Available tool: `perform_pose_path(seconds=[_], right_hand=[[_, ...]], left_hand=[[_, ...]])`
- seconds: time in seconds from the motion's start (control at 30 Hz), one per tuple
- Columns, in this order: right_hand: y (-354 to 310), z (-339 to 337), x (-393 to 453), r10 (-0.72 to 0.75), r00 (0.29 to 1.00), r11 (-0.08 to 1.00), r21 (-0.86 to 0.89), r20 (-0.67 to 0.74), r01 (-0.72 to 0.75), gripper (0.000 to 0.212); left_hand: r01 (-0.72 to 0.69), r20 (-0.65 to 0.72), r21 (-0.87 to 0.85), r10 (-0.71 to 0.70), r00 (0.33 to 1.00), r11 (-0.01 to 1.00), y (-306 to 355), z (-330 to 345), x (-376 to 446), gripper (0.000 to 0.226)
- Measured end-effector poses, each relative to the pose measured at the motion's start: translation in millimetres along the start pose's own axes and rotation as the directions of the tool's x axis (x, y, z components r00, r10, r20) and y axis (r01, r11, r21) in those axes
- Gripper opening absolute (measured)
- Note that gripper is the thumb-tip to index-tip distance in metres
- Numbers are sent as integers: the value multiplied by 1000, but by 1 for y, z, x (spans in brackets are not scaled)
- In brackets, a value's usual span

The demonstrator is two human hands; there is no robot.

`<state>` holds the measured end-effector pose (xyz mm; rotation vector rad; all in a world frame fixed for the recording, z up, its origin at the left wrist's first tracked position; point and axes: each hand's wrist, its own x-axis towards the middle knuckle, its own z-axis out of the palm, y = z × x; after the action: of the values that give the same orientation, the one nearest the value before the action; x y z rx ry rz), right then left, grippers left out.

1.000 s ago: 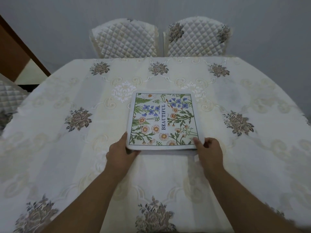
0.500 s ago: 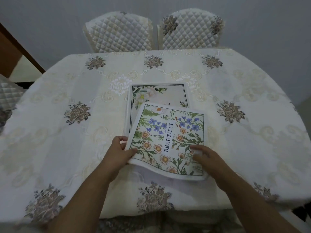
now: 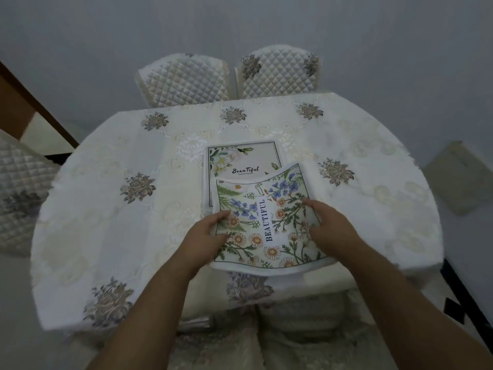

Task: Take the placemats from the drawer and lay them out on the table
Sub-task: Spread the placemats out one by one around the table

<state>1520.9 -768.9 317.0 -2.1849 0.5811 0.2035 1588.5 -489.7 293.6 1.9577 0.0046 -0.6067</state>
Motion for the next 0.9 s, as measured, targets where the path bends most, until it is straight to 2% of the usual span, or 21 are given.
perform_pose_path(seconds=[0.07,0.13,0.27,0.33,0.47,0.67,0.9], right_hand=[[-16,-23,-35,10,999,992,128,-51,-4,73],[-28,-41,-73,-19,995,984,176,-101,37,68],[-45,-64,-134,-139,968,978,127,-208,168,50],[-50,-71,-154,-209,950,973,53,-231,227,52],[-57,-82,-188,-287,937,954,26,-202,298,59],[-53,-101,-237,-439,888,897,-1,-140,443,58],[-37,-90,-291,-531,847,847,-9,-4,531,52]], left_hand=[[-40,-31,-62,39,999,997,19,-11,-29,51],[-99,-56,-87,94,994,991,35,-21,-60,41],[-265,-118,-17,261,958,964,58,-33,-120,26],[-312,-166,68,319,933,948,65,-37,-147,30],[-340,-265,45,340,902,939,67,-37,-200,40],[-343,-437,55,332,836,938,63,-14,-288,39],[-312,-576,59,288,765,948,30,17,-391,40]])
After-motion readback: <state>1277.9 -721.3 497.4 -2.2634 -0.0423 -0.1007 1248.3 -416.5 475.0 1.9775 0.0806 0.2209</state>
